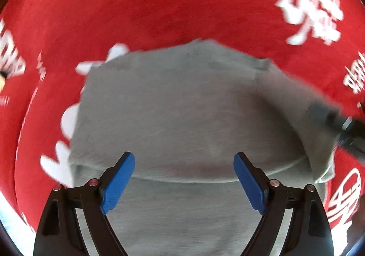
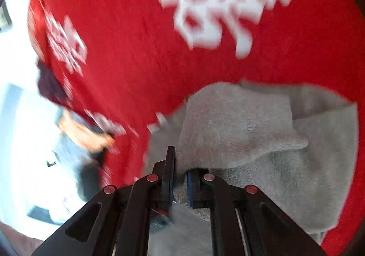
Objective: Fold small clothes
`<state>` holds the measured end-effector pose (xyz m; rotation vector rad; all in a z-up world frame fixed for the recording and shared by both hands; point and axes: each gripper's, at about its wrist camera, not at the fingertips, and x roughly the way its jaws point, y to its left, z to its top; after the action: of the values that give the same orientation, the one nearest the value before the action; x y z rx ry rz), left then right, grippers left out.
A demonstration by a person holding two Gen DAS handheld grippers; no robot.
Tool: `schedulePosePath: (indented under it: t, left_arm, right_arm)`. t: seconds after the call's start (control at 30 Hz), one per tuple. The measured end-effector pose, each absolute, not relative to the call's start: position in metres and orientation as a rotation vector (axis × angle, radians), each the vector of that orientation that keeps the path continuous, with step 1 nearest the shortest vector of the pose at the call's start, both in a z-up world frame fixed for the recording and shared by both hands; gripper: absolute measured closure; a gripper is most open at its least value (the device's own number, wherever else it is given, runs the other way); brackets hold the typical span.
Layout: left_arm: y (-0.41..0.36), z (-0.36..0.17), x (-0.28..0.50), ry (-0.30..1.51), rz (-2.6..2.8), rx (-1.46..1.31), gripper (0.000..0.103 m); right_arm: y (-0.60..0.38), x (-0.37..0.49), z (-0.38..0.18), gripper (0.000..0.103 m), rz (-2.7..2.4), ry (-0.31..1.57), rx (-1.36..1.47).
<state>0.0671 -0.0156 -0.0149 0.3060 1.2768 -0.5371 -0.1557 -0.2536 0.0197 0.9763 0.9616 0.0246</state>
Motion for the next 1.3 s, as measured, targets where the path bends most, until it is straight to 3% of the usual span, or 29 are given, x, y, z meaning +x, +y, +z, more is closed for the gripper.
schedulePosePath:
  t: [0.03, 0.1, 0.13, 0.17, 0.33, 0.4, 0.43, 0.53, 0.67, 0.8, 0.9, 1.07, 1.3]
  left_arm:
    - [-0.01, -0.022, 0.071, 1.294, -0.516, 0.303, 0.014]
    - [0.001, -0.035, 0.079, 1.332, -0.488, 0.306, 0.014]
    - [0.006, -0.041, 0.081, 1.349, -0.487, 0.304, 0.014]
    - [0.012, -0.045, 0.084, 1.362, -0.489, 0.284, 0.013]
    - [0.021, -0.045, 0.088, 1.353, -0.524, 0.271, 0.013]
    - [0.026, -0.04, 0.089, 1.363, -0.532, 0.238, 0.013]
    - [0.03, -0.038, 0.092, 1.37, -0.543, 0.205, 0.013]
    - [0.04, -0.027, 0.097, 1.374, -0.59, 0.135, 0.013]
    - [0.055, -0.023, 0.104, 1.361, -0.655, 0.146, 0.013]
    - [0.074, -0.015, 0.105, 1.354, -0.639, 0.138, 0.013]
    - [0.091, -0.014, 0.111, 1.356, -0.611, 0.132, 0.013]
    - [0.102, -0.001, 0.108, 1.346, -0.6, 0.117, 0.013]
    - [0.054, 0.013, 0.109, 1.302, -0.642, 0.126, 0.013]
  right_arm:
    - [-0.244, -0.15, 0.005, 0.088, -0.007, 1.029, 0.954]
    - [-0.235, -0.146, -0.017, 0.063, -0.055, 1.118, 0.958]
    - [-0.234, -0.147, -0.024, 0.041, -0.086, 1.14, 0.972]
    - [-0.237, -0.155, -0.029, 0.039, -0.106, 1.112, 1.031]
    - [-0.269, -0.186, -0.039, 0.043, -0.227, 0.923, 1.312]
    - [-0.281, -0.189, -0.052, 0.074, -0.262, 0.878, 1.442]
    - [-0.282, -0.185, -0.052, 0.096, -0.264, 0.872, 1.454]
    - [-0.27, -0.156, -0.024, 0.096, -0.196, 0.84, 1.32]
    - [-0.213, -0.089, 0.014, 0.096, 0.007, 0.929, 1.018]
    - [-0.155, -0.045, 0.005, 0.091, 0.108, 1.09, 0.798]
    - [-0.124, -0.028, -0.018, 0.081, 0.113, 1.223, 0.711]
    - [-0.136, -0.049, -0.009, 0.065, 0.056, 1.19, 0.791]
    - [-0.221, -0.192, -0.005, 0.065, -0.274, 1.117, 1.064]
